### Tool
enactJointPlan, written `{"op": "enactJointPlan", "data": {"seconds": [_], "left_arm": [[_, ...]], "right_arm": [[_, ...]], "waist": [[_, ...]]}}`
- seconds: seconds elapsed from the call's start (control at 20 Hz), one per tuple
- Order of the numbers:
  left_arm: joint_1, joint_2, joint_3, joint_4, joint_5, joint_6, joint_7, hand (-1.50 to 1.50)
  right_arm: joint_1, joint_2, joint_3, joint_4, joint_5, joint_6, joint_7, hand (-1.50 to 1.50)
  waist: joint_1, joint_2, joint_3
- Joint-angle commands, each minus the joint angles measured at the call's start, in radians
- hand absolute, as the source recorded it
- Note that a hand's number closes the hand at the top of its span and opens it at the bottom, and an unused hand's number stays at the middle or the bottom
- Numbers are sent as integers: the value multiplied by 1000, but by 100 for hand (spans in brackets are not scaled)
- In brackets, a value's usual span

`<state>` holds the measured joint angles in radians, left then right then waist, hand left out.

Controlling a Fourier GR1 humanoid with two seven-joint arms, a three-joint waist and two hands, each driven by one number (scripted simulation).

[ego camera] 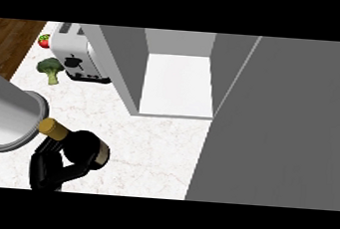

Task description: Pick up the wine, place it into the cabinet and close the cabinet

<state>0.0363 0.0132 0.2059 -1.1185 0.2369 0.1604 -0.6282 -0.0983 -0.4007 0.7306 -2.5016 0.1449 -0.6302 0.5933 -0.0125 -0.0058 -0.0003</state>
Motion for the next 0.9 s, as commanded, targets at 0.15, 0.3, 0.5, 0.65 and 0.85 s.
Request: {"op": "enactJointPlan", "data": {"seconds": [0.15, 0.3, 0.5, 0.65, 0.85], "left_arm": [[-62, 91, -125, 43, -48, -228, 36, 150], [-4, 122, -193, 80, -59, -420, -56, 150], [-35, 112, -224, 32, -40, -470, -5, 150], [-10, 69, -272, -44, -51, -461, 22, 150], [21, 55, -301, -123, -62, -444, 57, 150]], "right_arm": [[7, -42, -16, -136, 48, 1, 27, -150], [40, -53, -10, -111, 35, -11, -8, -150], [54, -84, -19, -205, 60, -22, 31, -150], [46, -91, -57, -205, 41, -26, 53, -150], [121, -123, -18, -225, 60, -29, -12, -150]], "waist": [[-22, -3, -2], [-18, -2, -1], [-11, -4, -1], [1, -2, 0], [0, -2, 1]]}}
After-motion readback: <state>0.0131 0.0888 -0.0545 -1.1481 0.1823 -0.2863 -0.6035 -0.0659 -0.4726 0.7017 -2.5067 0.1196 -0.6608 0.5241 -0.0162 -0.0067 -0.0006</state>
